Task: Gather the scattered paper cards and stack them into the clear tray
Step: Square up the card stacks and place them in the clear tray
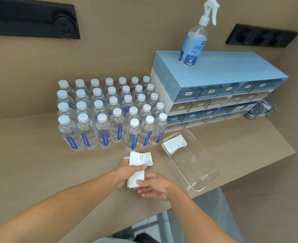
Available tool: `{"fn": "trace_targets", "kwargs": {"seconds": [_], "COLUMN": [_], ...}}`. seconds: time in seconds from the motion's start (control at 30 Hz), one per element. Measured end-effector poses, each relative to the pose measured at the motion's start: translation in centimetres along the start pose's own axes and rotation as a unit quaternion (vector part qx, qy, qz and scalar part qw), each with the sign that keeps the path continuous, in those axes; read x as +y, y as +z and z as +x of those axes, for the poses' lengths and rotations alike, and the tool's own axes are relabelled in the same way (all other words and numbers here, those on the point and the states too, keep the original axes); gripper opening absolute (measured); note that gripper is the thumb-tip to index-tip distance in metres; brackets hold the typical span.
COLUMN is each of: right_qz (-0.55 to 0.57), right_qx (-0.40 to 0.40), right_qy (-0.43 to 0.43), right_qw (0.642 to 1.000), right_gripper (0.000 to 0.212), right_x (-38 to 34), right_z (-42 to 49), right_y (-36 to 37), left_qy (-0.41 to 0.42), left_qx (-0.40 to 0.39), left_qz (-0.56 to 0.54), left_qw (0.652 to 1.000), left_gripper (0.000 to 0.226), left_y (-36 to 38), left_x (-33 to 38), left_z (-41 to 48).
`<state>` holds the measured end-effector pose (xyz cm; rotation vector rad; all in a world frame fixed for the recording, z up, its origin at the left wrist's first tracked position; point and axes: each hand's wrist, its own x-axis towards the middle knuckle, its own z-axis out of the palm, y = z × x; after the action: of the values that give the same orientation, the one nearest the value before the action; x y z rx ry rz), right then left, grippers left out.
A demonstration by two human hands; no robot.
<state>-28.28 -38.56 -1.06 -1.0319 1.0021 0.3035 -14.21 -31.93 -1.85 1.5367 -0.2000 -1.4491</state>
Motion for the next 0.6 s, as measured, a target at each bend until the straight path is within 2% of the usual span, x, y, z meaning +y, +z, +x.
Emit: {"fn": "trace_targets", "kwargs": {"seconds": [0.07,0.2,0.37,0.47,0.53,0.6], "right_qz": [0.012,-0.045,-0.099,-0.040,-0.016,0.005], "right_qx": [-0.004,-0.017,-0.046,-0.001,0.032,0.079], "right_qy": [-0.003,0.018,0.059,0.005,-0.039,-0.071], "right_qw": [1.000,0.999,0.992,0.999,0.999,0.994], "right_gripper": [0.011,0.016,0.040,0.060,0.060,0.047], "right_x": [0.0,-1.0,-4.3,-6.2,-7.0,-7.3], "right_z": [0.2,0.4,-0.2,-0.1,0.4,1.1], "right_y": [0.7,0.8,-3.1,-4.9,-4.9,-4.6], "left_qy": [0.006,0.043,0.061,0.067,0.082,0.083], "left_qx": [-0.039,-0.044,-0.018,-0.025,-0.029,-0.015], "left_qz": [0.065,0.189,0.318,0.356,0.406,0.421], "left_qw": [0.997,0.980,0.946,0.932,0.910,0.903], "left_gripper": [0.045,0.053,0.052,0.046,0.050,0.047], "left_y": [0.1,0.0,0.1,1.0,1.9,2.7], "left_x": [-0.4,0.5,2.1,2.7,2.9,3.1], "left_z": [0.2,0.8,0.9,0.8,0.7,0.7]}}
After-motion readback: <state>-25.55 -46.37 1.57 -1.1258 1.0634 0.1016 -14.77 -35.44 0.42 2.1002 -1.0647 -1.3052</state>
